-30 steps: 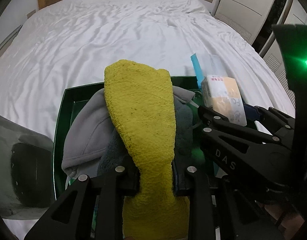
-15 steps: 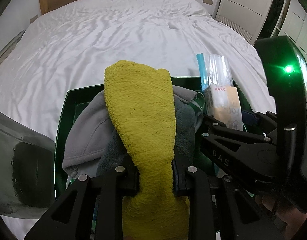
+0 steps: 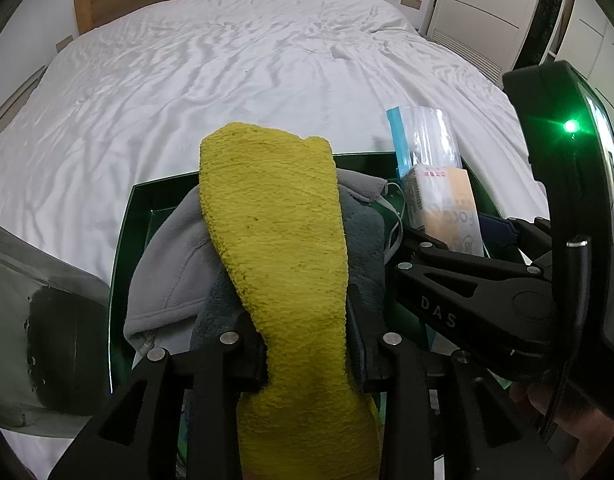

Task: Organize soft objects
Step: 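Lower the towel into the tray with the left gripper while the right lowers the tissue pack, then open both grippers to release the towel and tissue pack in the tray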

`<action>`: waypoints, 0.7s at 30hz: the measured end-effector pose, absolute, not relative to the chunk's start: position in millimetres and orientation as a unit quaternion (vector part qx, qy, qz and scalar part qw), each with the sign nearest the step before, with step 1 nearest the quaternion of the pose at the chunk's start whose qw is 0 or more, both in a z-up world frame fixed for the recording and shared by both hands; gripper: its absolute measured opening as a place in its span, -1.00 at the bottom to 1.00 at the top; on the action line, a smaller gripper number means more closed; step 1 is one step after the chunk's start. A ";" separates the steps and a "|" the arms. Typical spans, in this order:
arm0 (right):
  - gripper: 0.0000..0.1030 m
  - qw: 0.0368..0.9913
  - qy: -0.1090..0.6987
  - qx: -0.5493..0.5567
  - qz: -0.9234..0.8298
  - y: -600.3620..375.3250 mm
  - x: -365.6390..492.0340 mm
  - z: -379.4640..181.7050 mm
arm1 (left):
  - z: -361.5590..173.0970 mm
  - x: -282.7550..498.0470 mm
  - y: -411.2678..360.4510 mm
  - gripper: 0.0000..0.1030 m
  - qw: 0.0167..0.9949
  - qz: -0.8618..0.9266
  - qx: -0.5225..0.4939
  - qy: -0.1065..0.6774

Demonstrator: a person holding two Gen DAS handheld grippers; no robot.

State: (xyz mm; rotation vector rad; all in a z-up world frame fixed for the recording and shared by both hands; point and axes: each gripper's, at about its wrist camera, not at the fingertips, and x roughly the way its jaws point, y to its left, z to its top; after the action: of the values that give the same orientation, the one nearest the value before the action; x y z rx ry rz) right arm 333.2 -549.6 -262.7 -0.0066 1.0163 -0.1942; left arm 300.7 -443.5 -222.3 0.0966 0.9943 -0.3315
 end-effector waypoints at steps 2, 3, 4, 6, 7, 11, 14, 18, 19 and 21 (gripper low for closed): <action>0.26 0.870 0.485 -0.001 -0.092 -550.4 331.4 -261.2 | -221.3 300.6 -442.6 -0.37 0.864 -0.160 0.042 0.476; 0.27 0.870 0.484 0.000 -0.092 -550.9 330.5 -260.4 | -220.7 300.3 -442.3 -0.33 0.864 -0.159 0.042 0.476; 0.29 0.871 0.483 0.000 -0.092 -551.3 329.5 -259.1 | -219.5 299.5 -442.4 -0.30 0.865 -0.158 0.044 0.475; 0.31 0.872 0.480 -0.001 -0.093 -551.7 327.9 -256.2 | -218.6 298.4 -442.0 -0.23 0.865 -0.158 0.041 0.474; 0.33 0.873 0.479 0.000 -0.094 -552.2 327.0 -254.8 | -218.0 298.3 -441.4 -0.10 0.865 -0.159 0.039 0.475; 0.42 0.879 0.469 0.010 -0.089 -552.2 323.8 -246.1 | -211.6 292.3 -443.0 0.50 0.869 -0.169 0.039 0.464; 0.48 0.882 0.465 0.006 -0.080 -547.8 323.1 -240.9 | -207.2 291.2 -441.6 0.50 0.872 -0.167 0.039 0.458; 0.49 0.885 0.457 0.011 -0.084 -548.4 316.9 -233.8 | -200.9 291.5 -438.4 0.50 0.873 -0.168 0.034 0.456; 0.50 0.886 0.456 0.011 -0.086 -548.3 314.8 -232.3 | -197.8 290.5 -438.3 0.51 0.874 -0.170 0.033 0.455; 0.52 0.888 0.452 0.013 -0.087 -548.1 312.4 -228.2 | -193.7 288.7 -438.0 0.51 0.876 -0.169 0.034 0.449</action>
State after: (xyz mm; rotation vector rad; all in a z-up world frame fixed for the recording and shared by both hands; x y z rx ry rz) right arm 312.4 -548.1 -228.2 0.0264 0.9387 -0.1809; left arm 288.7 -438.0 -193.7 0.0709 0.9379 -0.3536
